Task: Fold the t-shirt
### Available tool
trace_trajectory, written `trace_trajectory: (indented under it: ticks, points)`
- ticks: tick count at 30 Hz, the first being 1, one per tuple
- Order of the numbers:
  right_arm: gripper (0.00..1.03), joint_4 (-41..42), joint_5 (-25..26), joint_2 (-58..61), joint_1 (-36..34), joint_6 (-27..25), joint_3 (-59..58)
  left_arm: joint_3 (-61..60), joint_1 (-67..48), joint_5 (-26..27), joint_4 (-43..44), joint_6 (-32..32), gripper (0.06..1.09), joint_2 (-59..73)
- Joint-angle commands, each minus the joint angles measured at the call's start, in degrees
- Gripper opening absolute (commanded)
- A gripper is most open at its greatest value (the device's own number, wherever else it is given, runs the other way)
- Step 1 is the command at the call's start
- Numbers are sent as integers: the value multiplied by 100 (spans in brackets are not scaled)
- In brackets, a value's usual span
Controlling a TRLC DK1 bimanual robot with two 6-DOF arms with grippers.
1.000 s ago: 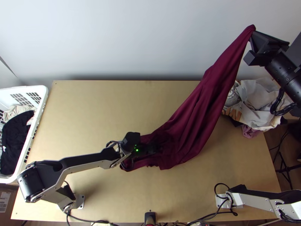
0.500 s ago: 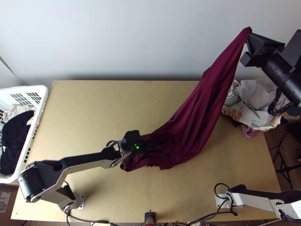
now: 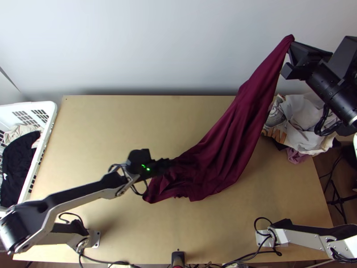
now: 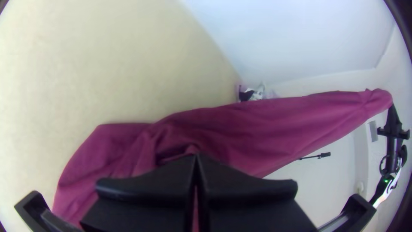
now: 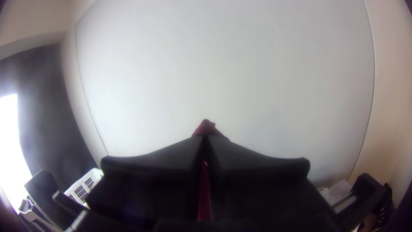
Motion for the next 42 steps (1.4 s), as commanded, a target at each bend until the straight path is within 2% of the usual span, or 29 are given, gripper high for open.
trace_trajectory:
  ticks: [1, 8, 14, 19, 23, 30, 33, 38, 42]
  points:
    - [3, 24, 9, 25, -8, -50, 15, 311, 807, 502, -888, 164, 9, -1058]
    - [3, 24, 9, -1, -70, -6, 15, 1471, 2547, 1363, -2250, 181, 9, -1770]
    - [3, 24, 9, -28, -122, 82, 85, 2103, 3822, 2084, -2936, 155, 9, -2025]
    - [3, 288, 53, 25, -316, 293, 375, 2833, 4375, 2268, -3393, 243, 9, -2069]
    - [3, 455, 378, 280, -412, 363, 1122, 3967, 4955, 2400, -3770, 190, 9, -1823]
    - [3, 1387, 932, 16, -720, 407, 1377, 5364, 6159, 2743, -3850, -689, 9, -1647]
    - [3, 1589, 940, -221, -1177, 759, 1324, 5355, 6370, 2875, -3603, -847, 9, -1990]
    - [3, 1536, 914, -836, -1159, 618, 920, 5364, 6617, 3173, -3498, -847, 9, -2447]
    - [3, 973, 888, -1223, -948, 381, 947, 5364, 6775, 3419, -3375, -865, 9, -2868]
